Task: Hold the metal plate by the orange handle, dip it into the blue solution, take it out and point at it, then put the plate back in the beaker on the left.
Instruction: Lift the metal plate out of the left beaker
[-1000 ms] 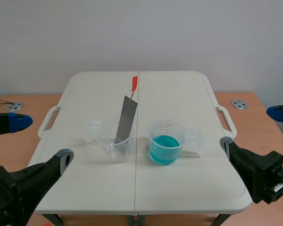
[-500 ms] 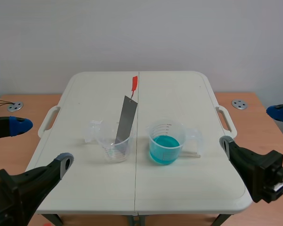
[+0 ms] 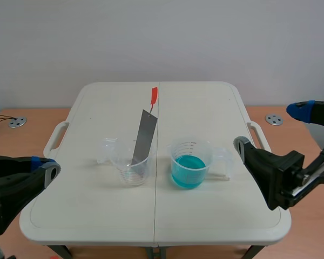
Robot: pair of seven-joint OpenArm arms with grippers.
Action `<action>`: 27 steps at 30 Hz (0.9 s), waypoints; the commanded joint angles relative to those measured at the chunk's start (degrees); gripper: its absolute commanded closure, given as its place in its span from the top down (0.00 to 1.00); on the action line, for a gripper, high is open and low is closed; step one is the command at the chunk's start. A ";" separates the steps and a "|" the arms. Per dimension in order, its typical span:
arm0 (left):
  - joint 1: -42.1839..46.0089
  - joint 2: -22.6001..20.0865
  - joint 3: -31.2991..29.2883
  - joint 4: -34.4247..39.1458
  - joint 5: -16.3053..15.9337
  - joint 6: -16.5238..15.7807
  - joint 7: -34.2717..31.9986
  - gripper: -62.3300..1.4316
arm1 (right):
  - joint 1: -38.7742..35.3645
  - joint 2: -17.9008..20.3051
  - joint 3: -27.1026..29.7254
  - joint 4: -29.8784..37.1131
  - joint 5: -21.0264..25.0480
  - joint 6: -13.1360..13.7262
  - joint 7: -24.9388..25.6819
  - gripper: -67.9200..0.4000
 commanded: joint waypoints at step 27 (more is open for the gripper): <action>12.26 0.52 -20.22 -22.12 6.64 22.73 2.36 0.07 | 25.94 -9.27 -15.19 -14.64 5.70 -0.20 -7.98 0.98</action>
